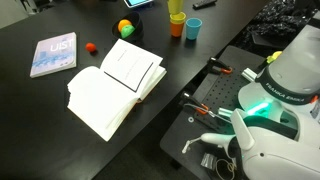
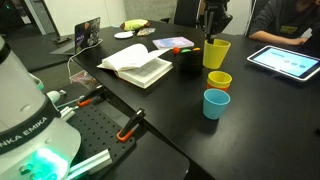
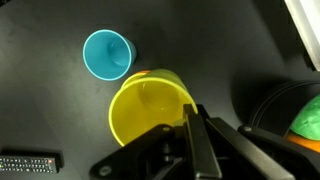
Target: Stack up the cups on the table
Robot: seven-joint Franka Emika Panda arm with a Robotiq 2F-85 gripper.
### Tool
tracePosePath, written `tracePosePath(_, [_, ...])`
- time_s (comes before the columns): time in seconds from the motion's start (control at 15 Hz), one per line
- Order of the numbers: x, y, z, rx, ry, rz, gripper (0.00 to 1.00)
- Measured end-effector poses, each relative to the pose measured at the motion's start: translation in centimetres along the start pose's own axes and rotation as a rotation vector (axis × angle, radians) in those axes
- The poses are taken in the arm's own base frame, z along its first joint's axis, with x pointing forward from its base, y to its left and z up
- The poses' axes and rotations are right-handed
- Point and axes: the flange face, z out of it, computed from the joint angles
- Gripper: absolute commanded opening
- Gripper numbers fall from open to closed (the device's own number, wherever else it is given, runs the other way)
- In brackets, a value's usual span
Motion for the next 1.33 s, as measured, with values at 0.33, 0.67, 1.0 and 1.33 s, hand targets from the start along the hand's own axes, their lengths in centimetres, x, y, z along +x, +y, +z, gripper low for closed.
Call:
tracePosePath(0.33, [0.2,1.2,0.3,-0.033,0.005,0.004,0.03])
tracePosePath(0.67, [-0.2,1.2,1.2,-0.044,0.031,-0.019,0.03])
tracePosePath(1.0, [-0.9,1.1,2.9,-0.057,0.066,-0.058,0.03])
tracePosePath(1.33, [-1.3,1.3,3.9,-0.066,0.129,-0.101,0.04])
